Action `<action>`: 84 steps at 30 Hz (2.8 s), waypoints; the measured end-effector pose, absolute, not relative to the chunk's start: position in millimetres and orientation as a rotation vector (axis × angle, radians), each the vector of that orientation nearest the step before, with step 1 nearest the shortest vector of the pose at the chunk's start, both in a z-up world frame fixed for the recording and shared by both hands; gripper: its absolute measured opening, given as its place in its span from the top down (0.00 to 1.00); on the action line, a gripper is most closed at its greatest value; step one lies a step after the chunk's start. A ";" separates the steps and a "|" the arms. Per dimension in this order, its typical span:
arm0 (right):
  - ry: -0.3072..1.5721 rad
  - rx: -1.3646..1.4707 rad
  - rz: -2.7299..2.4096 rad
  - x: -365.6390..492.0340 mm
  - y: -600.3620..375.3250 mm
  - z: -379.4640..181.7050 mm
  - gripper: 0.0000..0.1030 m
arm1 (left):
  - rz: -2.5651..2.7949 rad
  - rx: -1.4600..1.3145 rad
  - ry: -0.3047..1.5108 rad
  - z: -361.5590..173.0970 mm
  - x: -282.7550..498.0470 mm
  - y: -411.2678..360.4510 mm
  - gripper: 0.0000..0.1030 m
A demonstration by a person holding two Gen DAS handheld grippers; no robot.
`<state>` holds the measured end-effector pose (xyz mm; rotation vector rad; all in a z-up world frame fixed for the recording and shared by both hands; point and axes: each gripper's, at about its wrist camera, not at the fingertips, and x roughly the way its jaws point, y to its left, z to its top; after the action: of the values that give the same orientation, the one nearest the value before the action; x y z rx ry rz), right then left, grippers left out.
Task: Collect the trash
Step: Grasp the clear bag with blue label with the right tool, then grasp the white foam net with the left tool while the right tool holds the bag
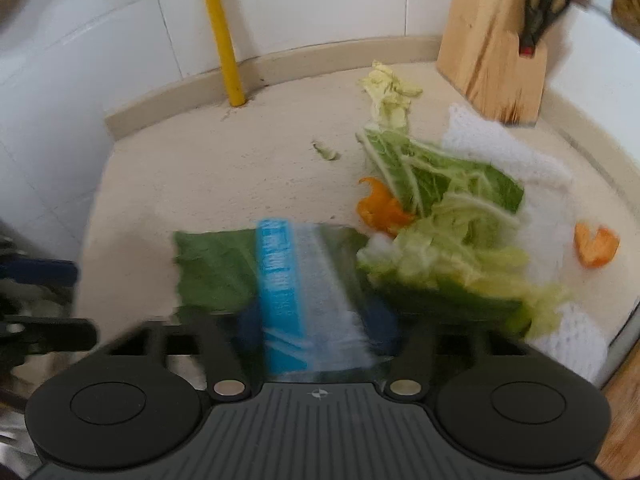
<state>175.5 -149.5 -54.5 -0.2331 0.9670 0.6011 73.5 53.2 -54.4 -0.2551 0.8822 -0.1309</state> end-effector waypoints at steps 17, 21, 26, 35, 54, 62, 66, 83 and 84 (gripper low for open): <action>0.880 0.341 0.544 132.6 -250.5 -8.0 0.78 | -0.280 -0.220 0.812 -30.5 72.2 27.7 0.33; 0.846 0.388 0.492 121.9 -272.9 -5.9 0.78 | -0.333 -0.122 0.802 -26.4 78.1 -0.1 0.33; 0.806 0.451 0.458 112.6 -296.8 -8.1 0.80 | -0.356 -0.070 0.782 -18.2 102.0 -18.9 0.33; 0.771 0.529 0.427 111.9 -324.8 -13.8 0.80 | -0.328 -0.198 0.825 -18.1 176.3 -13.6 0.32; 0.748 0.605 0.367 150.3 -335.0 -24.8 0.80 | -0.340 0.035 0.774 -26.7 334.7 -83.7 0.25; 0.761 0.634 0.325 151.1 -340.4 -34.5 0.80 | -0.331 0.083 0.922 -79.3 391.4 -114.3 0.31; 0.757 0.644 0.310 149.4 -341.6 -34.0 0.80 | -0.348 0.109 0.903 -76.8 381.2 -118.8 0.58; 0.671 0.628 0.354 128.9 -333.4 -4.1 0.80 | -0.405 -0.073 0.803 2.6 297.3 -68.2 0.91; 0.670 0.622 0.366 128.0 -329.6 -2.0 0.80 | -0.404 -0.076 0.796 7.9 289.4 -64.5 0.91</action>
<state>128.0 -329.6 -2.0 0.6217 0.6701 0.3663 289.4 -64.5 7.9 -0.0756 0.7963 -0.4044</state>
